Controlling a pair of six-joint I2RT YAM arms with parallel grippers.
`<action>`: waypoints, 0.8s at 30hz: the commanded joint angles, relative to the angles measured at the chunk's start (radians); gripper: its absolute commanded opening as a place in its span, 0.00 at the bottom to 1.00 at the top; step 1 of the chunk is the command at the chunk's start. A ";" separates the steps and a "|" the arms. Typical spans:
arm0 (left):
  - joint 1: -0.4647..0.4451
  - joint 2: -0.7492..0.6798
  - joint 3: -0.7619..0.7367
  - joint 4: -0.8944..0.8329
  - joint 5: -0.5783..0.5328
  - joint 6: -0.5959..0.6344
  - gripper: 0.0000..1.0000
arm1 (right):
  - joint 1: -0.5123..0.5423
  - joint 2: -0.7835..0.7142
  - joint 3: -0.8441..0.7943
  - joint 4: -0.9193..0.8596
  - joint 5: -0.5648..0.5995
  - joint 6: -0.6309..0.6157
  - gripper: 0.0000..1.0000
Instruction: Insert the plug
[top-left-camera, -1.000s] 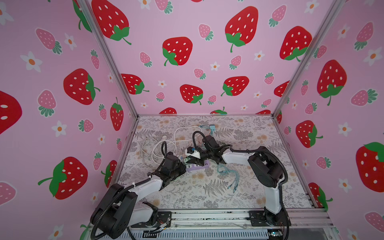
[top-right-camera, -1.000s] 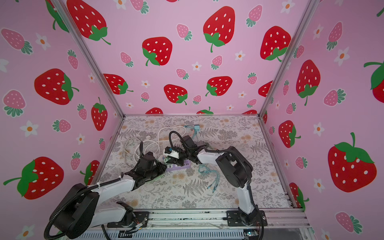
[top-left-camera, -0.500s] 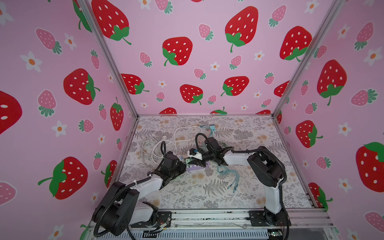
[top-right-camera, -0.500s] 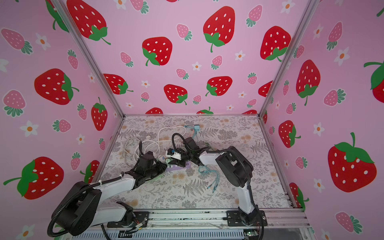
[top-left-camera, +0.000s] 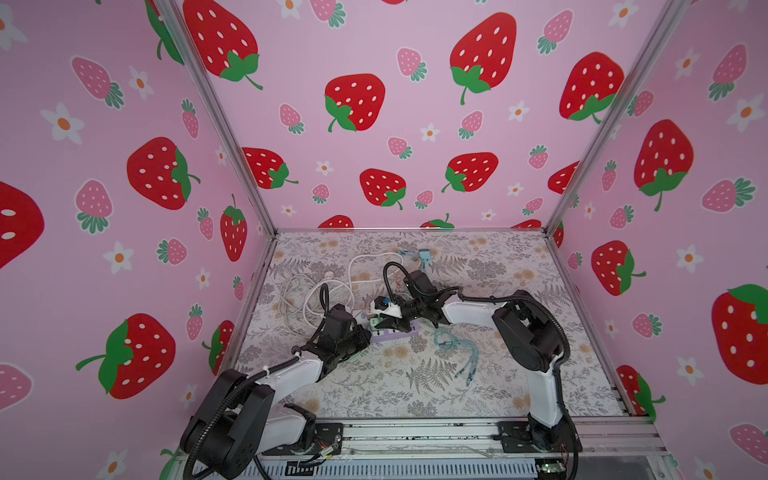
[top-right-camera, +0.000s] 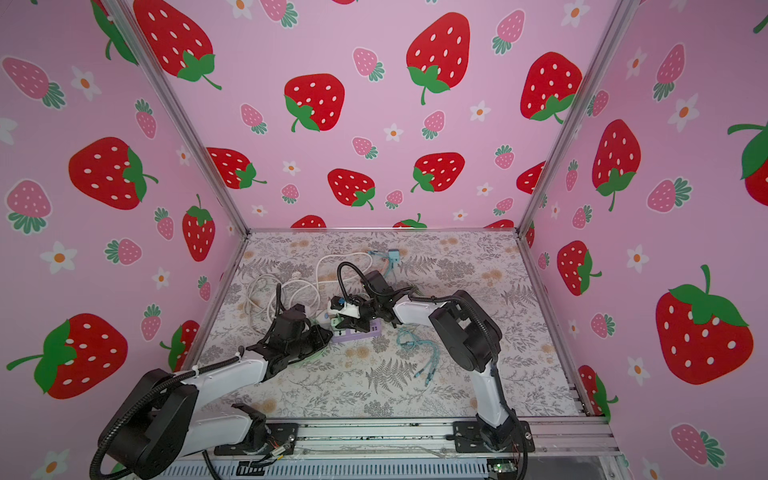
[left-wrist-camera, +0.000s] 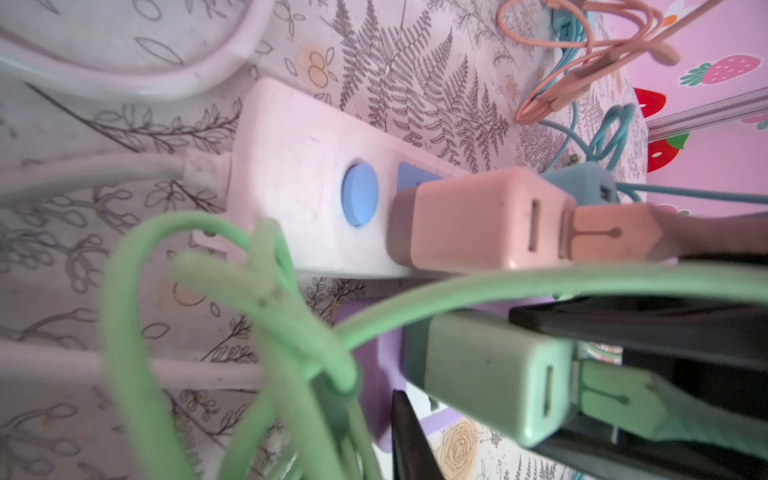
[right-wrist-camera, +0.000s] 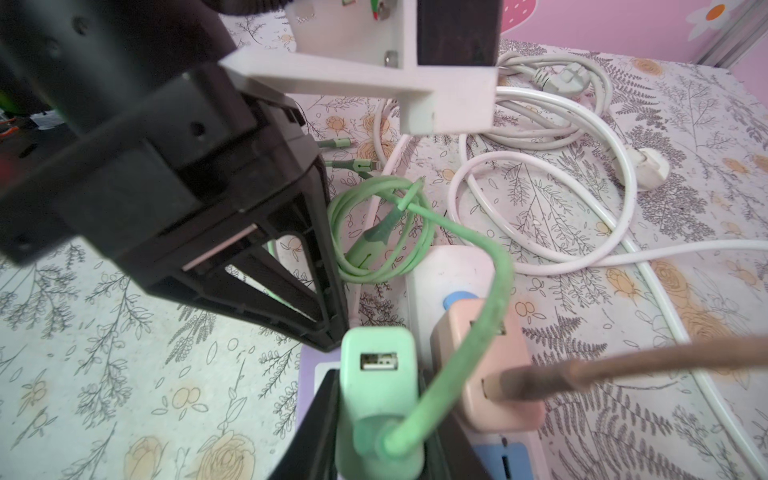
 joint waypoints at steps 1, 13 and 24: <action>0.011 -0.059 -0.018 -0.117 0.006 0.013 0.20 | 0.007 0.093 -0.016 -0.197 0.135 -0.057 0.00; 0.047 -0.290 0.029 -0.321 0.062 0.050 0.26 | 0.025 0.072 0.001 -0.215 0.149 0.008 0.00; 0.069 -0.398 0.091 -0.446 0.099 0.071 0.30 | 0.030 -0.010 0.025 -0.200 0.118 0.088 0.23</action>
